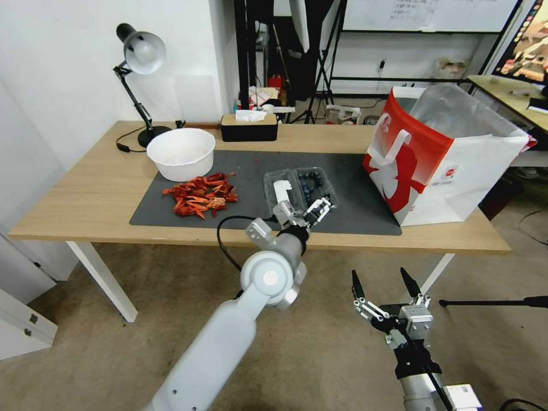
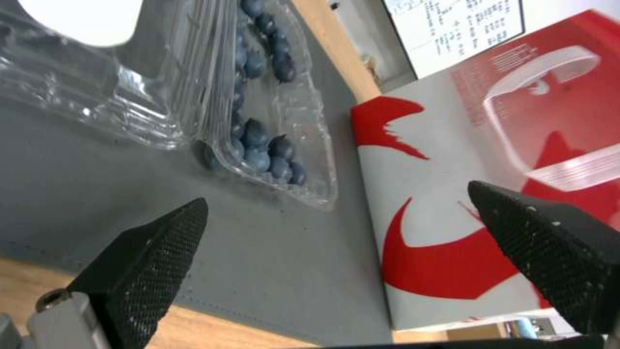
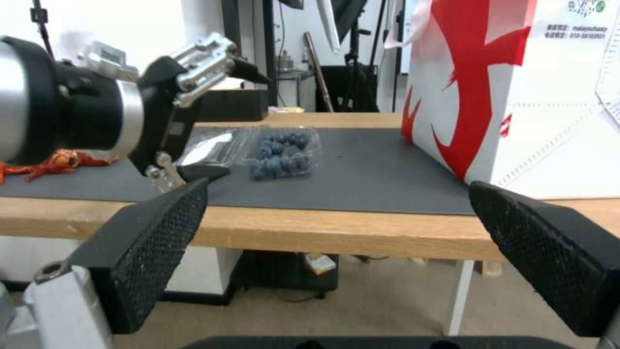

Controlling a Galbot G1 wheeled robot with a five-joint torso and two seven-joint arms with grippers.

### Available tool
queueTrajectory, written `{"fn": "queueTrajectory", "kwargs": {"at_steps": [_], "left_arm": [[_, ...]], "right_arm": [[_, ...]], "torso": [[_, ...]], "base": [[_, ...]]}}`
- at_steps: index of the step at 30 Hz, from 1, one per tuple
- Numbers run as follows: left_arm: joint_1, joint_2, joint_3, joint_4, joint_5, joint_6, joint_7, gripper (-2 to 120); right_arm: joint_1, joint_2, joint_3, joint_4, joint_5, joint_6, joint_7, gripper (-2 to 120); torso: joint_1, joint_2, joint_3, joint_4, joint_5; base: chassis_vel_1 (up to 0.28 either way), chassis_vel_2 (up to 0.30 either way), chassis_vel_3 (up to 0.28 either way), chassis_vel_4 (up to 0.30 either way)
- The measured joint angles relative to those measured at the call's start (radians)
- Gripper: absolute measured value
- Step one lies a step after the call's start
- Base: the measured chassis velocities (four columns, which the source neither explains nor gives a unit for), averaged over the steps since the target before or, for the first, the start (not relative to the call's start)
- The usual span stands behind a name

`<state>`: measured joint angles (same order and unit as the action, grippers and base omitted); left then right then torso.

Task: Close the takeout container lid, then place the container into the takeout bag.

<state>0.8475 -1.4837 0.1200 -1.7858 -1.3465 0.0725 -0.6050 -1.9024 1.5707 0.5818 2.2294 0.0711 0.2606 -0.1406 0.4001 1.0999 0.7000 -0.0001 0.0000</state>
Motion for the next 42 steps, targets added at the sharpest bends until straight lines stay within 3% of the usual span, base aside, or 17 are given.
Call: {"fn": "queueTrajectory", "kwargs": {"at_steps": [8,21,42], "left_arm": [[-0.019,-0.018,-0.006,0.042,0.014,-0.010,0.003,100],[-0.021,0.014,-0.025,0.047,0.013,-0.015,0.003,100],[-0.020,0.011,-0.034,0.063,0.009,-0.057,0.006,100]], "right_arm": [[0.004,-0.005,0.002,-0.012,0.007,0.000,0.000,100],[0.006,-0.008,0.000,-0.015,0.008,0.000,-0.002,100],[-0.009,-0.003,0.000,-0.010,0.002,0.012,-0.012,100]], "torso": [[0.000,0.000,0.000,0.0001,0.0000],[0.000,0.000,0.000,0.0001,-0.0001],[0.000,0.000,0.000,0.0001,0.0000]], "base": [[0.000,0.000,0.000,0.000],[0.000,0.000,0.000,0.000],[0.000,0.000,0.000,0.000]]}}
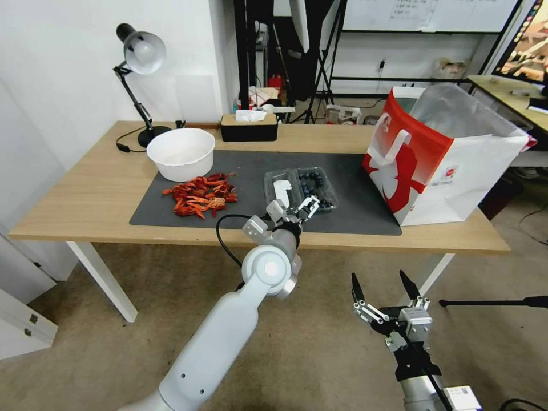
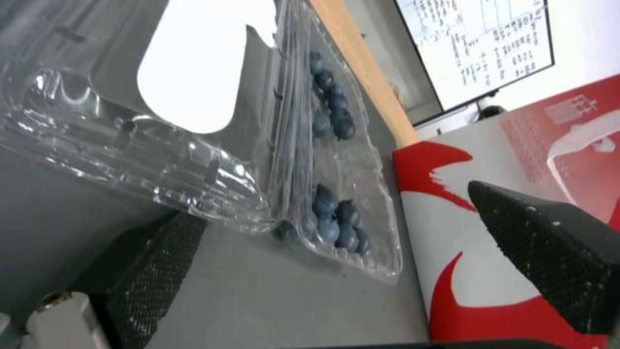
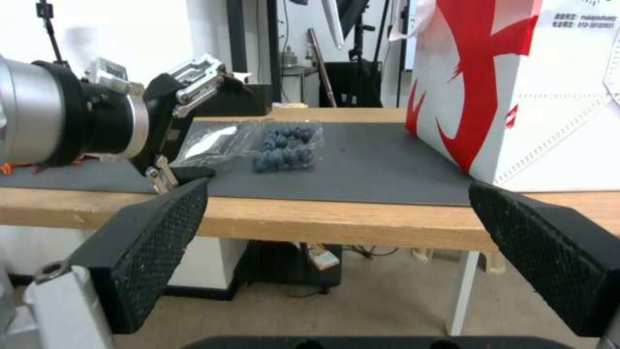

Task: Close the takeout container lid, then place the container into the takeout bag.

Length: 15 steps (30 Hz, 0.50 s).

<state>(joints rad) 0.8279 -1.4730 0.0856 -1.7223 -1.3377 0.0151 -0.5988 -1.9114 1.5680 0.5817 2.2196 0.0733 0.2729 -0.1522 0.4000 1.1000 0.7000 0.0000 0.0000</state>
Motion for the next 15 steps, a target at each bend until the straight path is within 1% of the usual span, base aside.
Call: {"fn": "queueTrajectory", "kwargs": {"at_steps": [5,8,9,13,15], "left_arm": [[0.001,0.000,-0.005,-0.003,-0.006,-0.015,0.012,100],[0.008,0.002,-0.011,-0.009,-0.009,-0.041,0.039,100],[0.008,0.002,-0.011,-0.009,-0.009,-0.041,0.039,100],[0.024,0.012,-0.014,-0.030,0.008,-0.063,0.105,100],[0.027,0.015,-0.013,-0.033,0.022,-0.069,0.117,100]], "right_arm": [[-0.003,0.002,-0.001,0.000,-0.002,0.003,-0.003,100],[-0.005,0.002,-0.001,0.000,-0.002,0.006,-0.005,100],[-0.005,0.002,-0.001,0.000,-0.002,0.006,-0.005,100],[-0.005,0.002,-0.002,-0.004,-0.003,0.009,-0.008,100],[-0.005,0.002,-0.002,-0.005,-0.004,0.010,-0.009,100]], "torso": [[0.000,0.000,0.000,0.0000,0.0000],[0.000,0.000,0.000,0.0000,0.0000],[0.000,0.000,0.000,0.0000,0.0000],[0.000,0.000,0.000,0.0000,-0.0001],[0.000,0.000,0.000,0.0000,0.0000]], "base": [[0.000,0.000,0.000,0.000],[0.000,0.000,0.000,0.000],[0.000,0.000,0.000,0.000],[0.000,0.000,0.000,0.000],[0.000,0.000,0.000,0.000]]}}
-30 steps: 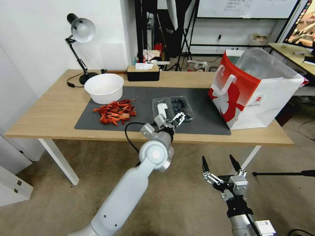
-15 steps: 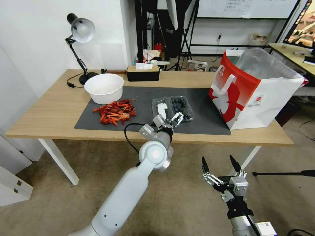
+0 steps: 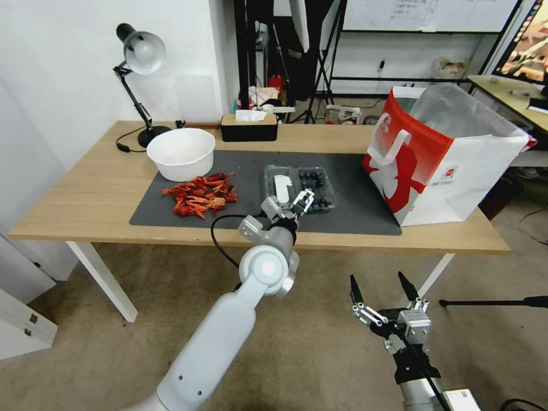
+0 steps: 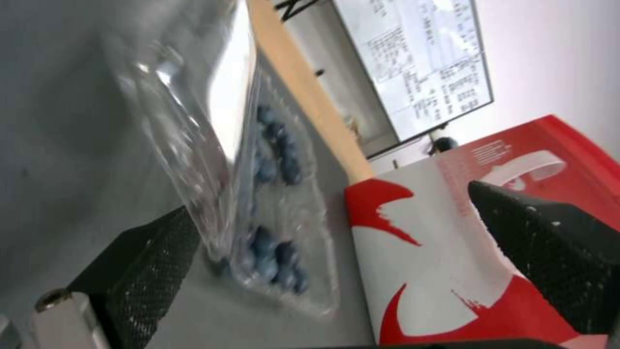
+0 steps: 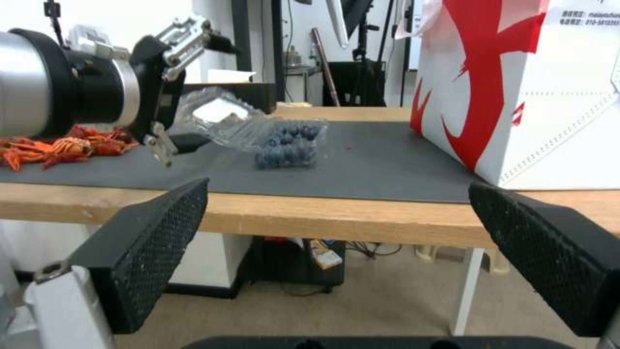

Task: Close the takeout container lid, then place the container into the takeout bag.

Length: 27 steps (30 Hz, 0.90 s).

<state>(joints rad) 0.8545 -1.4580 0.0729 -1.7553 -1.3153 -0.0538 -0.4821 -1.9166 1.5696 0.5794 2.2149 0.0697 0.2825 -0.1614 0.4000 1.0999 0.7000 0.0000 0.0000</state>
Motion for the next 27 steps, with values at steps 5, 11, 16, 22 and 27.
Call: {"fn": "queueTrajectory", "kwargs": {"at_steps": [5,11,16,22,27], "left_arm": [[0.011,0.016,0.014,0.002,0.118,-0.024,0.049,100],[0.016,0.033,0.024,0.021,0.243,-0.053,0.106,100],[0.016,0.041,0.027,0.023,0.265,-0.064,0.169,100],[0.011,0.039,0.031,0.021,0.262,-0.064,0.220,100],[-0.005,0.049,0.038,0.029,0.249,-0.059,0.303,100]], "right_arm": [[0.000,0.000,-0.002,-0.001,-0.002,0.002,-0.002,100],[-0.004,0.000,-0.001,-0.002,-0.002,0.007,-0.003,100],[-0.008,0.001,-0.002,-0.002,-0.003,0.012,-0.004,100],[-0.011,0.002,-0.003,0.001,-0.007,0.014,-0.005,100],[-0.017,0.003,-0.002,0.007,-0.008,0.018,-0.006,100]], "torso": [[0.000,0.000,0.000,0.0000,0.0000],[0.000,0.000,0.000,0.0000,0.0000],[0.000,0.000,0.000,0.0000,0.0000],[0.000,0.000,0.000,0.0000,0.0000],[0.000,0.000,0.000,0.0000,0.0000]], "base": [[0.000,0.000,0.000,0.000],[0.000,0.000,0.000,0.000],[0.000,0.000,0.000,0.000],[0.000,0.000,0.000,0.000],[0.000,0.000,0.000,0.000]]}}
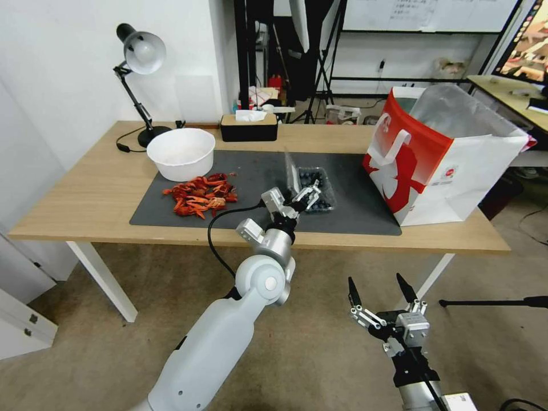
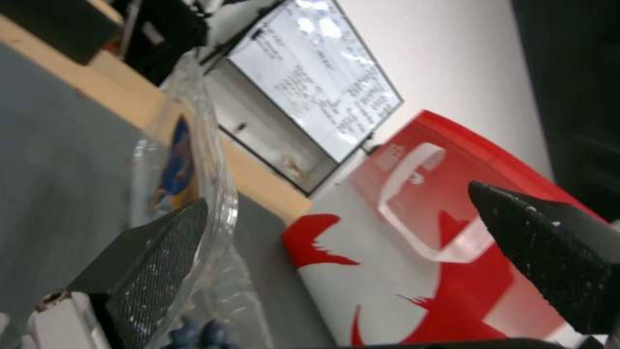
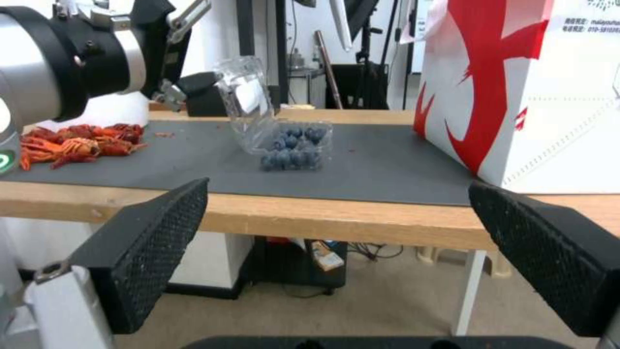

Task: Close the takeout container lid, then place the container into the takeout bag.

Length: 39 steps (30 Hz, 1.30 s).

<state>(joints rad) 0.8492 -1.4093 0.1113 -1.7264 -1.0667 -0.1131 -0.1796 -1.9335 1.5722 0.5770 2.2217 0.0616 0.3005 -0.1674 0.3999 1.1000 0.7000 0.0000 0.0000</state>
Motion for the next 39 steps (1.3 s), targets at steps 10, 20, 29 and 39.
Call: {"fn": "queueTrajectory", "kwargs": {"at_steps": [10,20,29,39], "left_arm": [[-0.046,0.022,0.008,0.046,-0.084,0.069,0.083,100],[-0.131,0.024,0.019,0.106,-0.238,0.192,0.120,100],[-0.200,0.007,0.023,0.159,-0.357,0.258,0.113,100],[-0.245,-0.036,-0.001,0.210,-0.525,0.329,0.004,99]], "right_arm": [[-0.008,0.001,0.002,0.002,-0.002,0.007,-0.002,100],[-0.011,0.002,0.005,0.005,-0.006,0.008,-0.003,100],[-0.012,0.005,0.006,0.003,-0.009,0.009,-0.003,100],[-0.011,0.007,0.007,-0.009,-0.013,0.012,-0.003,100]], "torso": [[0.000,0.000,0.000,0.0000,0.0000],[0.000,0.000,0.000,0.0000,0.0000],[0.000,0.000,0.000,0.0000,0.0000],[0.000,0.000,0.000,0.0001,0.0000]], "base": [[0.000,0.000,0.000,0.000],[0.000,0.000,0.000,0.000],[0.000,0.000,0.000,0.000],[0.000,0.000,0.000,0.000]]}}
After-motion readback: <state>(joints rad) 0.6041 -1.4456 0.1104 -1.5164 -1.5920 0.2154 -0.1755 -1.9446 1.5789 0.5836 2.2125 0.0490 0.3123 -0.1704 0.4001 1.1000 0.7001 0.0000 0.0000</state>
